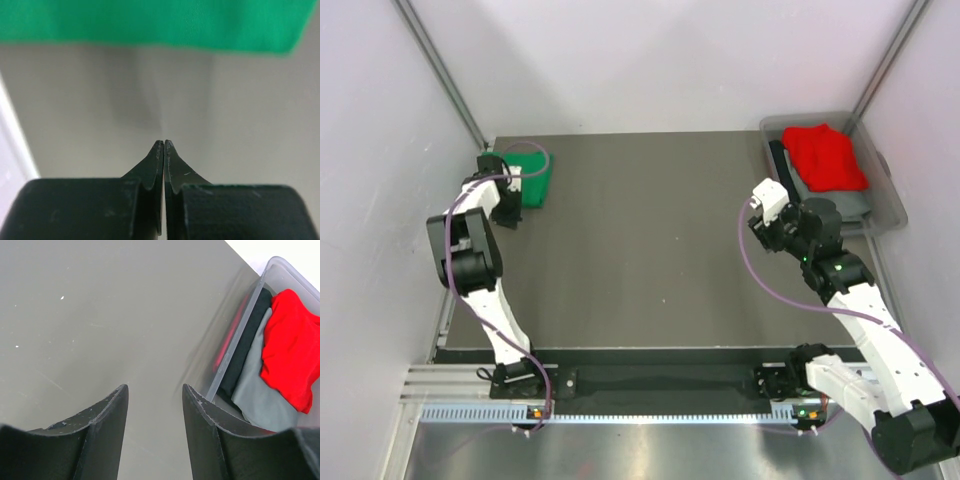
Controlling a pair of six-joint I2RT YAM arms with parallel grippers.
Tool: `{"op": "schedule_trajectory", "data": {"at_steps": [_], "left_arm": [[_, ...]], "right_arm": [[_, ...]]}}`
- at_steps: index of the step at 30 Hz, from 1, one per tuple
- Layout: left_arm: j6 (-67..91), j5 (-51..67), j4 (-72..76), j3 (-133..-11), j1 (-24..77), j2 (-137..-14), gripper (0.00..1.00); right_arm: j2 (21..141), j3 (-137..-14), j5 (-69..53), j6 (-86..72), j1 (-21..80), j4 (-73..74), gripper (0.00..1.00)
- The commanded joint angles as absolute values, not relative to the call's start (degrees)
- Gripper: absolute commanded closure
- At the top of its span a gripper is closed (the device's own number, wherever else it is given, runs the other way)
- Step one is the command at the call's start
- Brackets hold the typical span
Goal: Fold and stack the t-shirts
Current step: Neatly place the folded tshirt to the corner
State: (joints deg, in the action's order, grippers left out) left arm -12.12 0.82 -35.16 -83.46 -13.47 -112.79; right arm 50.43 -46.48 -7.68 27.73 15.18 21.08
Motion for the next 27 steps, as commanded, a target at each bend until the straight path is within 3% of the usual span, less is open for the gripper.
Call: {"op": "schedule_trajectory", "data": {"at_steps": [1, 27], "left_arm": [[-12.31, 3.16, -36.74, -88.94, -13.27, -117.24, 1.0], [-9.14, 4.13, -41.3, -114.78, -13.36, -136.93, 1.0]], "right_arm": [[50.36, -45.7, -8.61, 26.72, 14.24, 18.99, 0.52], [52.65, -44.12, -8.7, 26.89, 12.83, 17.49, 0.52]]}}
